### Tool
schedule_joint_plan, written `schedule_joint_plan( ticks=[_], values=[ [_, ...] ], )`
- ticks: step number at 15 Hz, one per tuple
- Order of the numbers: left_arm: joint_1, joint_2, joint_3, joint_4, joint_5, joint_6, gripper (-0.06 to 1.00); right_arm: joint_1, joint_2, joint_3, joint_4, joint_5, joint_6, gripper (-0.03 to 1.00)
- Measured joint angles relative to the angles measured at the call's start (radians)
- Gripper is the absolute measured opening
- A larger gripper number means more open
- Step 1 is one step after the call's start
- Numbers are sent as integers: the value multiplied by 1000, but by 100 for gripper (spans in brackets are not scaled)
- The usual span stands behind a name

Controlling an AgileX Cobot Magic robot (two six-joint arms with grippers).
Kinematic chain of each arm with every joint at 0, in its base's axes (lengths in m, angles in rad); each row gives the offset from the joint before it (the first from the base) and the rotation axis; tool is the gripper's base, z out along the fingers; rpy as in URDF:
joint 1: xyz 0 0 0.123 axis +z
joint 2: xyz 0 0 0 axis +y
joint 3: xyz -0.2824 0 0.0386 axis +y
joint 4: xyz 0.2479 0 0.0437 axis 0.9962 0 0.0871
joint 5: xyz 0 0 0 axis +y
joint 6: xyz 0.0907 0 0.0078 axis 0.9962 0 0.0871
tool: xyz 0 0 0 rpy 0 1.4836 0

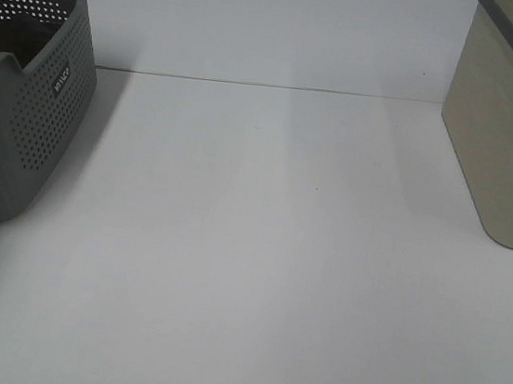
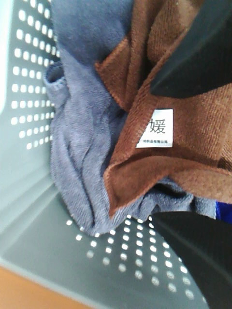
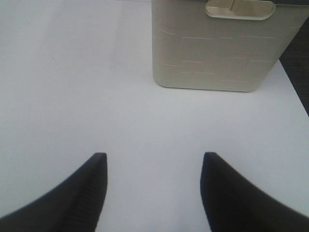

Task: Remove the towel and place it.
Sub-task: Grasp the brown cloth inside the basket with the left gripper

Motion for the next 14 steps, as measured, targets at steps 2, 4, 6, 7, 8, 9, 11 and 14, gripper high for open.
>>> schedule_joint_plan(
  ticks=[2,4,6,7,8,9,11,14],
  values=[
    [10,7,0,-8,-9,-5,64,0,0,0,0,0,0,55],
    [32,17,0,-14,-6,-8,64,0,0,0,0,0,0,55],
    [47,32,0,-15,-4,-11,64,0,0,0,1,0,0,55],
    [48,39,0,-15,-5,-12,63,0,0,0,1,0,0,55],
    [48,45,0,-21,-13,-12,60,0,0,0,1,0,0,55],
    [48,48,0,-29,-18,-12,57,0,0,0,1,0,0,55],
    [48,53,0,-37,-32,-12,50,0,0,0,1,0,0,55],
    [45,58,-6,-37,-38,-2,24,0,0,0,1,0,0,55]
  ],
)
